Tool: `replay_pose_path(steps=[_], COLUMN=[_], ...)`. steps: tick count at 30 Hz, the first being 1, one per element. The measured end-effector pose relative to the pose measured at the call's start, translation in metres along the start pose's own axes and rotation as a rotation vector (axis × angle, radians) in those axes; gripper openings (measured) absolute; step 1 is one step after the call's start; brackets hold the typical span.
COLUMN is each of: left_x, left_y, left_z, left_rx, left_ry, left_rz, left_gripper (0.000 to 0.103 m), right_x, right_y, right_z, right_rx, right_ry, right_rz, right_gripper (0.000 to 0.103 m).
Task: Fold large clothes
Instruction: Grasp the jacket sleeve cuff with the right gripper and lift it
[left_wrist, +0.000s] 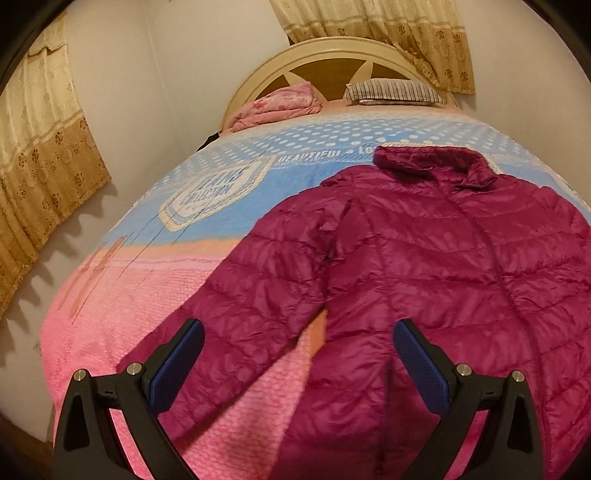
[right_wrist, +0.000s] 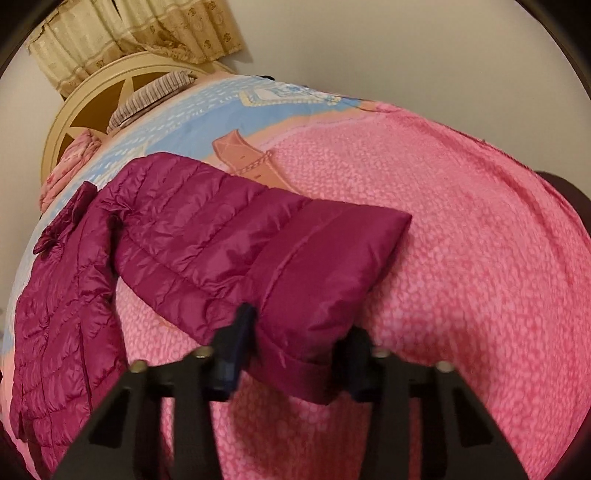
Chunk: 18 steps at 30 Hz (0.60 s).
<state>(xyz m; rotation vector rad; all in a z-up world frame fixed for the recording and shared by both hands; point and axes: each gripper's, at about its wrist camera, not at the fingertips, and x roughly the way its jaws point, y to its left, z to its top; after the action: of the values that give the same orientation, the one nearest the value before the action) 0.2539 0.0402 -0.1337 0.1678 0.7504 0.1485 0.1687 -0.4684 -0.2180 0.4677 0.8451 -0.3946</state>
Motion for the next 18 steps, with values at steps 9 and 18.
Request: replay_pose_path(steps=[9, 18], left_x=[0.014, 0.027], left_y=[0.039, 0.07], left_z=[0.01, 0.016], left_rx=[-0.055, -0.099], left_ry=[0.016, 0.016], left_rz=[0.049, 0.097], left_gripper=[0.102, 0.102], right_x=[-0.032, -0.064], right_y=[0.038, 0.13], right_z=[0.027, 0.061], right_rx=[-0.137, -0.347], right_ry=[-0.093, -0.23], right_rz=[0.02, 0.052], right_gripper=[0.02, 0.018])
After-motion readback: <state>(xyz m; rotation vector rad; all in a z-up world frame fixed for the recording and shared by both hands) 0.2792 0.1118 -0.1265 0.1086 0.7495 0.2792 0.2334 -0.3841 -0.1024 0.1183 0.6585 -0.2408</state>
